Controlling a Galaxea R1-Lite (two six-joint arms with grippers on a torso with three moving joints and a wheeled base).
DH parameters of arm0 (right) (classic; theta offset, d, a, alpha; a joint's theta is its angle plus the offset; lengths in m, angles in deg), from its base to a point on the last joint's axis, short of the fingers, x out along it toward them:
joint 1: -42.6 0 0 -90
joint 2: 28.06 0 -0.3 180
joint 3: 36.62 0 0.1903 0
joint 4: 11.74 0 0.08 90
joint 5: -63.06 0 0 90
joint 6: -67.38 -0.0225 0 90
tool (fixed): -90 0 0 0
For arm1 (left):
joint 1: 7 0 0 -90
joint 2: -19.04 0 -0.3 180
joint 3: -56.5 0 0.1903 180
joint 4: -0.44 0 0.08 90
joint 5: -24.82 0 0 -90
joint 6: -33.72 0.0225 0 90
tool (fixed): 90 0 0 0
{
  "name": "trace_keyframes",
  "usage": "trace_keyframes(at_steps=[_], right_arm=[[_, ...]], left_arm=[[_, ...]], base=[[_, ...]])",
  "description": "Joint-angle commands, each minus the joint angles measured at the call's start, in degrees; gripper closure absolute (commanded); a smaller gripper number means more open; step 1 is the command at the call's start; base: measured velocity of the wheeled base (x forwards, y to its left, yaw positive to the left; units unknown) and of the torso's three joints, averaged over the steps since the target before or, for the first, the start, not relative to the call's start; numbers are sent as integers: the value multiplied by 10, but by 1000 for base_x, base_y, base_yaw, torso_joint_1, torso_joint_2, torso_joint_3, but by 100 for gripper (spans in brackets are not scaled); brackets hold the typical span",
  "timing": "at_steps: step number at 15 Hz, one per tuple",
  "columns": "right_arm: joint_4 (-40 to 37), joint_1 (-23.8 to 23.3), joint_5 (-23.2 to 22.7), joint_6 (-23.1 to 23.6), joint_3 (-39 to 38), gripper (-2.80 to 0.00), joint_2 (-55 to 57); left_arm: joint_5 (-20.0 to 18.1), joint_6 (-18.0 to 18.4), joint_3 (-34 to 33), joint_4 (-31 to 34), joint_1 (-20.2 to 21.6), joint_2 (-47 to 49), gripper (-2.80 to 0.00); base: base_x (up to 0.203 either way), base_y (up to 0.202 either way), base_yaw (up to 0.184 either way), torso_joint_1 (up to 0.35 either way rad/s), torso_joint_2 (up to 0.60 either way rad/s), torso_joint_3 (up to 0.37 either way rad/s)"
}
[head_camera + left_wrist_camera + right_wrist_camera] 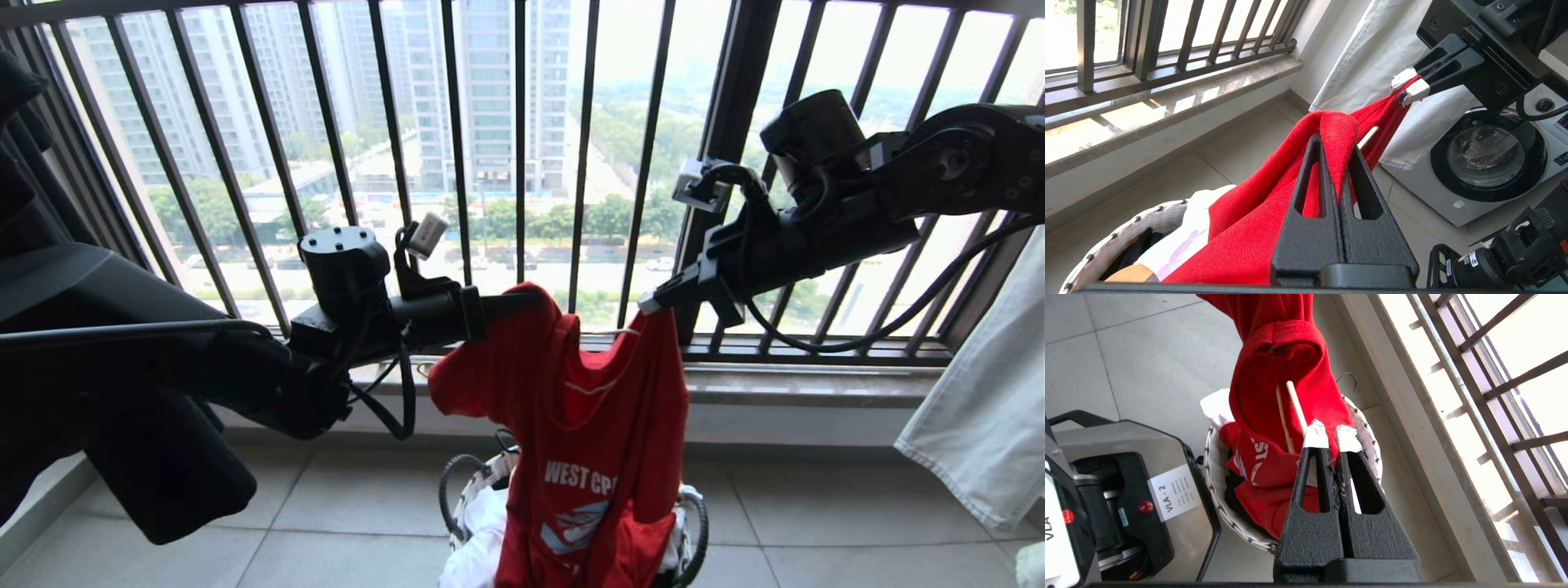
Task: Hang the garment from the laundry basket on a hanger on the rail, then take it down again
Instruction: Hang the clothes on the clothes rack
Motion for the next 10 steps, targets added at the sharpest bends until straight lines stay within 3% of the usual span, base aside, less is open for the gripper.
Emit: trace_keyframes(at_steps=[1, 10], right_arm=[[-2, -2, -2, 3, 0, 0, 5], [32, -12, -3, -15, -20, 0, 32]], left_arm=[[-2, 12, 8, 22, 5, 8, 0], [-2, 92, 13, 50, 27, 65, 0]], base=[[0, 0, 0, 0, 0, 0], [0, 0, 0, 0, 0, 0]])
